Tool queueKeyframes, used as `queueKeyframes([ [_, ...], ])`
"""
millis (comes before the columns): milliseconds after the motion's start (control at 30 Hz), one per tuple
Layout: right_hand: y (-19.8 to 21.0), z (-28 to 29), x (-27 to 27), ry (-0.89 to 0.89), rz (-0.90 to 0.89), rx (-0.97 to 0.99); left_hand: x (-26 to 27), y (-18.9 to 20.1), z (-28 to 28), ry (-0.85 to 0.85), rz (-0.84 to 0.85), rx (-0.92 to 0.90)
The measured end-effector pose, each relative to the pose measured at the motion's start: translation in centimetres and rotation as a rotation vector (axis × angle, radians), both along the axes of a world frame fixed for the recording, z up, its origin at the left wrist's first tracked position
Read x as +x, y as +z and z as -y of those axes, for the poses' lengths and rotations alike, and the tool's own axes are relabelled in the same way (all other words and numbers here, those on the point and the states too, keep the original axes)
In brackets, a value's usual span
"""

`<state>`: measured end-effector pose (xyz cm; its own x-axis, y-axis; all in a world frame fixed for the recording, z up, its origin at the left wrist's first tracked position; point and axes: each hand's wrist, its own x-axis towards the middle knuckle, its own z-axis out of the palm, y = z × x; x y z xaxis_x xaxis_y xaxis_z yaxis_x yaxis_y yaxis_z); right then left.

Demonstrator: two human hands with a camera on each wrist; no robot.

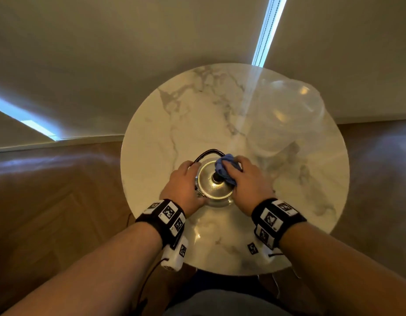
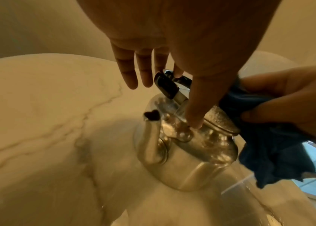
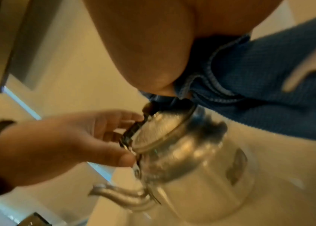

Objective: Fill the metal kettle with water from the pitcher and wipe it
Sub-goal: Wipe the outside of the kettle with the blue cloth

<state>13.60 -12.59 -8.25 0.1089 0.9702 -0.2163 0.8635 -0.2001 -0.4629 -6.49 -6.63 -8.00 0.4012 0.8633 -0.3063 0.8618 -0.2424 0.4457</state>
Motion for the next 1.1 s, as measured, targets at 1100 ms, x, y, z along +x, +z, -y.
queueKeyframes([
  [1100,1.0,0.3,-1.2,-0.299,-0.195,-0.153,-0.2,-0.1,-0.6,-0.049,-0.046,-0.059],
])
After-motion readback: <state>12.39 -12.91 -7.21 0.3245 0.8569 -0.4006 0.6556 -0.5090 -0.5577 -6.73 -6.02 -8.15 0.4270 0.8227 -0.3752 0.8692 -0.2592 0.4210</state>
